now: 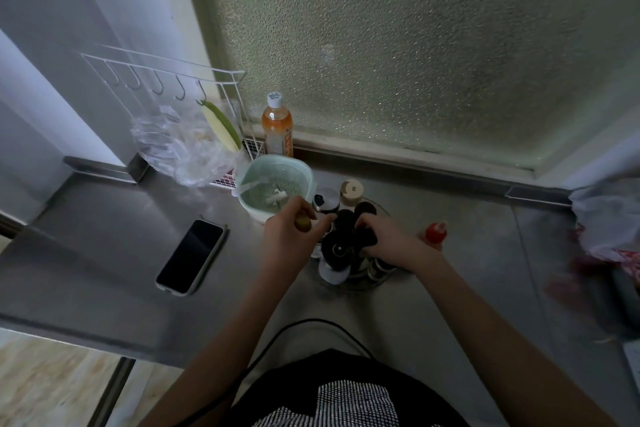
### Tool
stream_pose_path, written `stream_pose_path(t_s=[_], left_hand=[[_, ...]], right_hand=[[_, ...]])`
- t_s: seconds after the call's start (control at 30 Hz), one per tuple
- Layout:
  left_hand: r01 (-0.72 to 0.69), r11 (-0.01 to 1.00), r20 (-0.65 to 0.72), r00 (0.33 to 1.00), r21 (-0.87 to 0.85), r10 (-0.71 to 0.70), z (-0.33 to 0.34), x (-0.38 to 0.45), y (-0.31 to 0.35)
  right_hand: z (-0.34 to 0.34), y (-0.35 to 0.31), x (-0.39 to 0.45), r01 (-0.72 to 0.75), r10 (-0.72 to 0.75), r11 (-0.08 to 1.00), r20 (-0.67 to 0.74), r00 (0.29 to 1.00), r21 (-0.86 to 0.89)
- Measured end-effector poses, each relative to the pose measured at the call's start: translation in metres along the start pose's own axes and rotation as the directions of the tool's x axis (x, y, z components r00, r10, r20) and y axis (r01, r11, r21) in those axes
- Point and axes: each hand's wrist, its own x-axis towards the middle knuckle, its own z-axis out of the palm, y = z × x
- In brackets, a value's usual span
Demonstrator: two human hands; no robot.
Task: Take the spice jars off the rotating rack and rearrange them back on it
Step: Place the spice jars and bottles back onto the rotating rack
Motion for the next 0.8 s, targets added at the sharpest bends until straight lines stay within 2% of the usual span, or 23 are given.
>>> stream_pose_path(t_s=[0.1, 0.17, 0.23, 0.27, 0.33, 0.43, 0.63, 0.8], left_hand=[[-0.008, 0.999, 0.070, 0.998, 0.038, 0.006, 0.004, -0.003, -0.002], [-0.014, 0.998, 0.122, 0.992, 0.060, 0.007, 0.004, -0.004, 0.000], [-0.006, 0.998, 0.152, 0.988, 0.062, -0.003, 0.006, -0.005, -0.001], [-0.007, 0.998, 0.161, 0.987, 0.066, -0.004, 0.007, -0.006, -0.001], [-0.024, 0.995, 0.179, 0.984, 0.096, 0.006, 0.009, -0.006, -0.002], [-0.043, 0.990, 0.203, 0.979, 0.134, 0.015, 0.011, -0.006, -0.002], [-0.053, 0.981, 0.218, 0.976, 0.185, 0.012, 0.010, -0.009, -0.003], [-0.055, 0.978, 0.230, 0.973, 0.202, 0.007, 0.011, -0.009, -0.003]], right_hand=[[-0.002, 0.009, -0.002, 0.024, -0.023, 0.995, -0.015, 1.000, 0.101], [-0.015, 0.018, -0.005, 0.013, 0.008, 0.989, -0.144, 0.990, 0.149], [-0.030, 0.028, -0.007, -0.027, 0.044, 0.997, -0.238, 0.970, 0.074], [-0.034, 0.033, -0.007, -0.057, 0.059, 0.998, -0.223, 0.973, 0.013], [-0.033, 0.036, -0.007, -0.104, 0.093, 0.990, -0.108, 0.990, -0.096], [-0.016, 0.036, -0.002, -0.099, 0.101, 0.974, -0.003, 0.995, -0.203], [-0.013, 0.029, -0.002, -0.083, 0.082, 0.977, -0.016, 0.997, -0.199], [-0.016, 0.020, -0.002, -0.041, 0.033, 0.997, -0.126, 0.992, -0.059]])
